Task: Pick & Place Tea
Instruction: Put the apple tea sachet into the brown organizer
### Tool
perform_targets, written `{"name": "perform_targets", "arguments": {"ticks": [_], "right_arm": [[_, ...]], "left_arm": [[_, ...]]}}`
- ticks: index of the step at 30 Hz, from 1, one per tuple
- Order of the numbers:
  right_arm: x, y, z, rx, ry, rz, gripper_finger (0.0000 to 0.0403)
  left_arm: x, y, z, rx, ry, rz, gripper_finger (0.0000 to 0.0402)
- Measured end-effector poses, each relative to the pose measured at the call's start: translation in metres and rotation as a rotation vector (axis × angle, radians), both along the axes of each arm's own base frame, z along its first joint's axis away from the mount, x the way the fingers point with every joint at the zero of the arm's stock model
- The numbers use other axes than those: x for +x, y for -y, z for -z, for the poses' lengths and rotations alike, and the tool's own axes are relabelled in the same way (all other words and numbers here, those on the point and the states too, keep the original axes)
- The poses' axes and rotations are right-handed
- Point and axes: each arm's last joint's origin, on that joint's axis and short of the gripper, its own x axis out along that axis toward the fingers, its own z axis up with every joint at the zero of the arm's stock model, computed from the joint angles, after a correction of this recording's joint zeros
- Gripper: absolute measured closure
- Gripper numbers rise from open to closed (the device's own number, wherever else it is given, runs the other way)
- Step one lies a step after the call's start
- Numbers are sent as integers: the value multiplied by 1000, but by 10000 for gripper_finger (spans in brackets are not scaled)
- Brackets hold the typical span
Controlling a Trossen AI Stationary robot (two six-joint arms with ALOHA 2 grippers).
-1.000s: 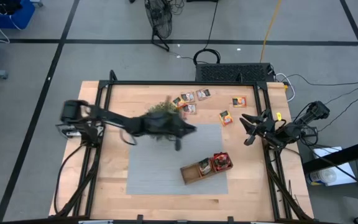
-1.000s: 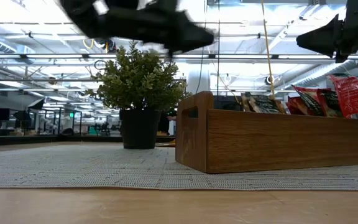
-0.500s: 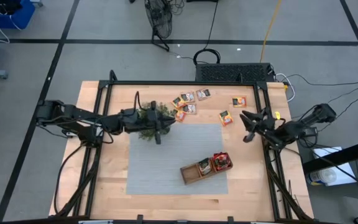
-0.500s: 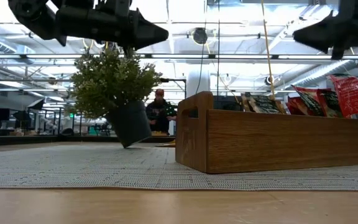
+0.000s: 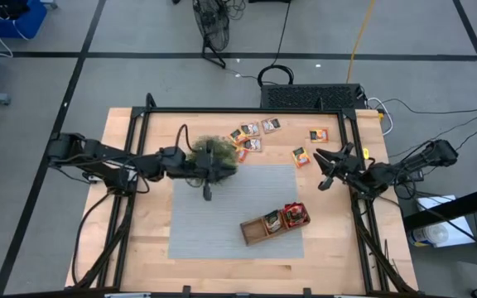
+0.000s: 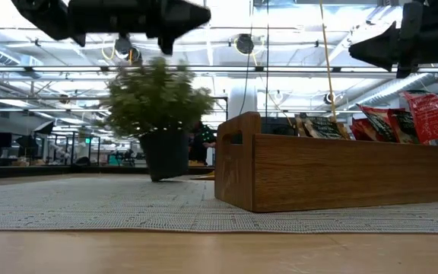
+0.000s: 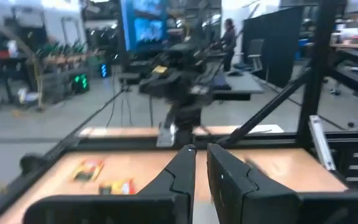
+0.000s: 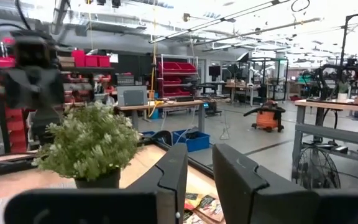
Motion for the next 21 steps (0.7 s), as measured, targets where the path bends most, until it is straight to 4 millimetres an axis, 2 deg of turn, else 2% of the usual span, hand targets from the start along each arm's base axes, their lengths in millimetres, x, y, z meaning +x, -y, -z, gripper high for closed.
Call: {"name": "perform_targets", "arguments": {"ticks": [6, 11, 14, 18, 21], "right_arm": [[2, -1, 2, -1, -14, -3, 340], [3, -1, 3, 1, -28, -3, 340], [3, 0, 4, 8, -43, 43, 340], [4, 7, 6, 8, -93, 196, 345], [13, 13, -15, -45, -159, 243, 350]], "left_arm": [[2, 14, -29, 105, 69, -46, 355], [-2, 9, -41, 166, 9, -217, 355], [-15, 1, -51, 223, -17, -338, 355], [-50, -15, -72, 205, 0, -491, 355], [-81, -24, -85, 176, 45, -540, 355]]}}
